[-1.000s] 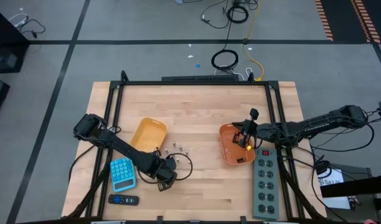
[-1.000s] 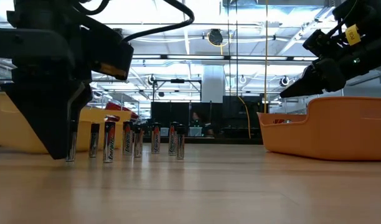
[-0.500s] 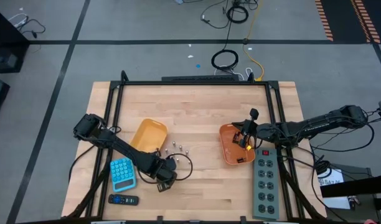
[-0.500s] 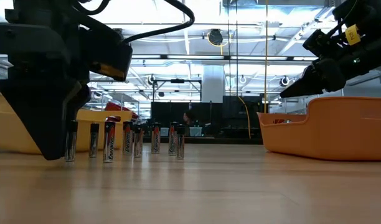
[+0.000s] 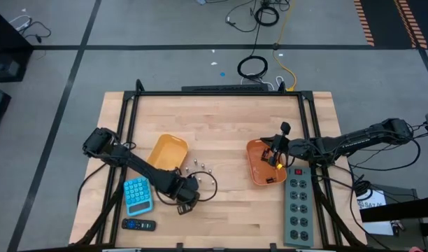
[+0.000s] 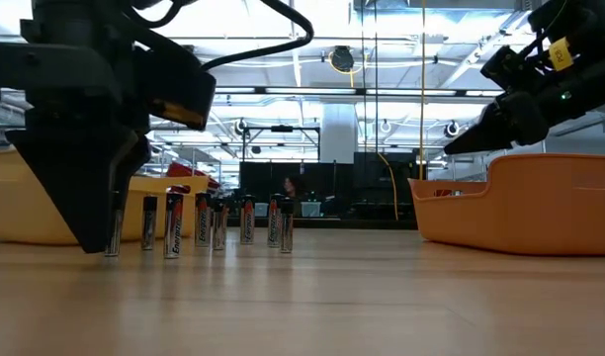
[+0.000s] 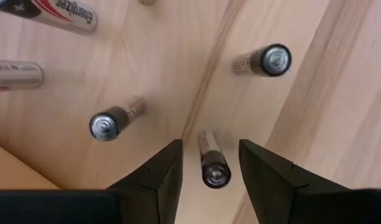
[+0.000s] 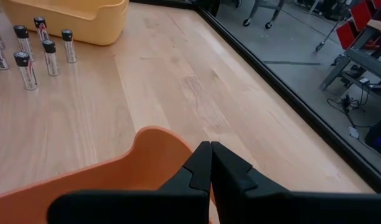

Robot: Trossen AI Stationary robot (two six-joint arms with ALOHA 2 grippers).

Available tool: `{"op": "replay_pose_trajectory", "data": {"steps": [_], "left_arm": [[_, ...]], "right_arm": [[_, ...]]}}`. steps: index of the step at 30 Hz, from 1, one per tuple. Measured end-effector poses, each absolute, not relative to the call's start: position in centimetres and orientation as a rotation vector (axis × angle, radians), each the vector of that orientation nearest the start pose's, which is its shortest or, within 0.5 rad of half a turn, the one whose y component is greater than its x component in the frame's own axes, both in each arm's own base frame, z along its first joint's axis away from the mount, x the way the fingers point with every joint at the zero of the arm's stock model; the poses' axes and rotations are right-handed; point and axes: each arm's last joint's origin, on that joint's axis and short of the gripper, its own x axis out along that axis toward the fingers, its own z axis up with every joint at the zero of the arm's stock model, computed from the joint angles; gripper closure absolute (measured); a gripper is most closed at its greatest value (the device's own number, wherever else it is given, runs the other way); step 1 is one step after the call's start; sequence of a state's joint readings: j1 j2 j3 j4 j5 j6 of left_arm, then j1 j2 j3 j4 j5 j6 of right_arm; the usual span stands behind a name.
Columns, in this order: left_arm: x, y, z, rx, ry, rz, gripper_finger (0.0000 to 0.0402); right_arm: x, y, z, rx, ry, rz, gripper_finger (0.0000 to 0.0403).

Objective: Sort batteries
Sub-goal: Put the silver battery into the yellow bin

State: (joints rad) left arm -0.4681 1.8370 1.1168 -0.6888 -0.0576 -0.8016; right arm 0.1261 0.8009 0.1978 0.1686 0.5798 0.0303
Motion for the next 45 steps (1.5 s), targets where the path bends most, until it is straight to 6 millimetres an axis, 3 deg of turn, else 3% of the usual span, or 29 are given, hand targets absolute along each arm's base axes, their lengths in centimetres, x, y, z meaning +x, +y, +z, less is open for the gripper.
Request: {"op": "replay_pose_trajectory", "data": {"steps": [17, 28, 39, 45], "left_arm": [[30.0, -13.7, 14.7, -0.317, 1.383, 0.219, 0.0245], [30.3, -13.8, 14.8, -0.316, 1.371, 0.181, 0.0365], [30.3, -13.6, 14.9, -0.375, 1.442, 0.088, 0.0365], [31.5, -13.5, 17.0, -0.357, 1.431, 0.056, 0.0365]], "right_arm": [[15.7, 0.4, 16.7, -0.170, 0.389, -0.442, 0.0403], [15.8, 0.4, 16.8, -0.174, 0.380, -0.440, 0.0403], [15.8, 0.4, 16.9, -0.189, 0.377, -0.438, 0.0403], [16.0, 0.4, 17.3, -0.222, 0.343, -0.433, 0.0403]]}}
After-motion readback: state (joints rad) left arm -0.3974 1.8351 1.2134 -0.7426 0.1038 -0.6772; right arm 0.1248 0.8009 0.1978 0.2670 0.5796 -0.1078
